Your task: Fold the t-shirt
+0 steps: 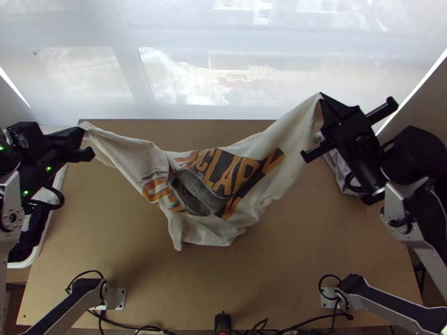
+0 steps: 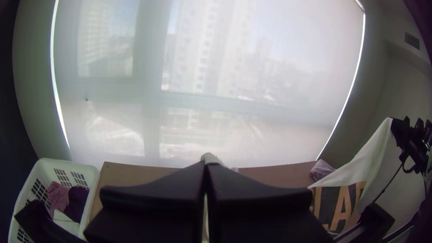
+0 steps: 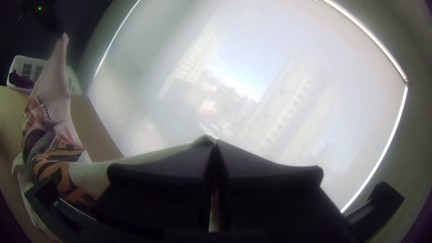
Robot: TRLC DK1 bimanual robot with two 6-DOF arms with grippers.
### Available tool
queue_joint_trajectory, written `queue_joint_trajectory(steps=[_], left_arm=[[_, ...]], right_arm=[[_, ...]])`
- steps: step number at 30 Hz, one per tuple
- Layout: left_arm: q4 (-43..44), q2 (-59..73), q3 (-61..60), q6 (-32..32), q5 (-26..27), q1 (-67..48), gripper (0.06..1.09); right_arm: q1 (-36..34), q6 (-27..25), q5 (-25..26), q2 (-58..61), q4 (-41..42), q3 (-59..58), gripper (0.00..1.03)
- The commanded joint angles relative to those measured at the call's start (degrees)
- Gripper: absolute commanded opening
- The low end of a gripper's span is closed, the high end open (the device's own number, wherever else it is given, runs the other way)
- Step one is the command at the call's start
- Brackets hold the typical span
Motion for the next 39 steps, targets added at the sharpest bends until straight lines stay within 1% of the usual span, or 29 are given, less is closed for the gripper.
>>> queue_joint_trajectory(steps=[1, 5, 7, 13, 14, 17, 19, 21, 24, 25, 27, 30, 35, 39], left_arm=[[6.6, 2.9, -11.1, 1.4, -0.5, -3.8, 0.09], [10.8, 4.0, -16.9, 1.5, -1.4, -6.3, 0.09], [12.3, 5.1, -18.0, 1.4, -2.4, -7.2, 0.09], [14.2, 7.9, -18.7, 1.4, -2.5, -7.5, 0.09], [14.2, 8.2, -18.8, 1.4, -2.5, -7.5, 0.09], [14.2, 8.7, -19.1, 1.5, -2.5, -7.5, 0.09], [14.2, 8.7, -19.2, 1.5, -2.5, -7.4, 0.09], [14.2, 8.7, -19.2, 1.4, -2.5, -7.4, 0.09], [14.2, 8.7, -19.6, 1.3, -2.5, -7.1, 0.09], [14.2, 8.7, -19.8, 1.4, -2.5, -7.1, 0.09], [14.2, 8.7, -20.0, 1.4, -2.6, -6.8, 0.09], [14.2, 8.7, -20.2, 1.4, -2.6, -6.4, 0.09], [14.3, 9.0, -20.0, 1.5, -2.6, -6.4, 0.09], [14.3, 9.2, -19.8, 1.5, -2.6, -6.0, 0.09]], right_arm=[[-6.3, 0.5, -3.6, 5.2, 10.0, -12.3, 0.02], [-7.4, 1.1, -4.1, 10.1, 15.2, -16.7, 0.02], [-7.7, 2.4, -4.1, 12.6, 16.8, -17.7, 0.02], [-8.4, 6.9, -4.1, 18.6, 17.8, -18.9, 0.03], [-8.4, 7.6, -4.1, 19.0, 17.6, -19.0, 0.04], [-7.7, 9.1, -4.1, 18.9, 16.5, -20.0, 0.34], [-7.1, 10.7, -4.1, 18.9, 13.6, -19.1, 0.53], [-7.0, 13.5, -4.1, 18.9, 10.1, -17.7, 0.68], [-6.4, 17.6, -4.1, 19.0, 2.8, -14.8, 0.96], [-5.9, 18.8, -4.1, 19.0, 0.9, -14.0, 0.99], [-4.8, 20.7, -4.1, 18.7, -2.4, -12.3, 0.99], [-1.1, 23.2, -4.2, 17.6, -7.6, -9.8, 0.98], [10.2, 24.9, -6.9, 16.0, -14.2, -9.4, 0.98], [18.8, 25.1, -7.6, 16.3, -15.6, -10.3, 0.98]])
